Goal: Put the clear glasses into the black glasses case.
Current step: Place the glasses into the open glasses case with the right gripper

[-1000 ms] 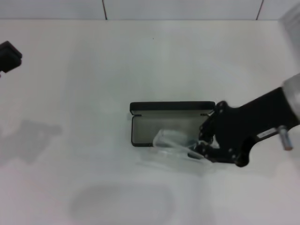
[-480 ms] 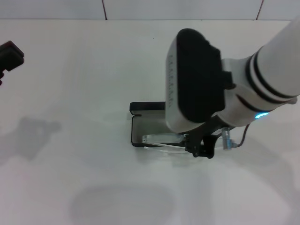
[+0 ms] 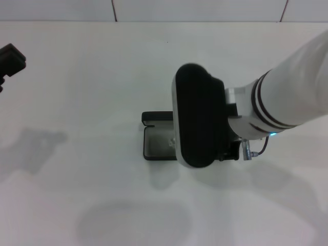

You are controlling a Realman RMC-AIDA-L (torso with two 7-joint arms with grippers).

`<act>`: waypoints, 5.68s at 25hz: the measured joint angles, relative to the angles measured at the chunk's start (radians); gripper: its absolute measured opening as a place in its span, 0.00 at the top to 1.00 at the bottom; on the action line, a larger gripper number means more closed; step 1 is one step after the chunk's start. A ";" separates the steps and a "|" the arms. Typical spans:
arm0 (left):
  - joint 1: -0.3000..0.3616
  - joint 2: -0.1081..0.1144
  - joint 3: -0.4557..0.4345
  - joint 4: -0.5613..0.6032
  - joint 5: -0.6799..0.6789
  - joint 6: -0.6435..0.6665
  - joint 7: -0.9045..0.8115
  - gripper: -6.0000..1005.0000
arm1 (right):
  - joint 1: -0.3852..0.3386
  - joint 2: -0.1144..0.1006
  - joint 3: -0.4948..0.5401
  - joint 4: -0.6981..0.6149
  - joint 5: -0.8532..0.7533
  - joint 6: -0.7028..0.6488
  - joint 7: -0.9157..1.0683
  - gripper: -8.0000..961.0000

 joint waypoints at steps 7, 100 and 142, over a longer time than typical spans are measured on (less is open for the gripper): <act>-0.011 -0.004 -0.001 -0.025 0.000 0.000 0.000 0.94 | -0.001 0.000 -0.026 0.010 -0.011 0.037 -0.067 0.73; 0.003 -0.024 -0.027 -0.045 0.002 -0.002 0.024 0.94 | -0.057 0.000 -0.174 0.060 -0.103 0.320 -0.073 0.64; 0.009 -0.022 -0.027 -0.055 0.000 -0.002 0.013 0.94 | -0.244 0.000 0.019 -0.030 -0.138 0.118 -0.059 0.94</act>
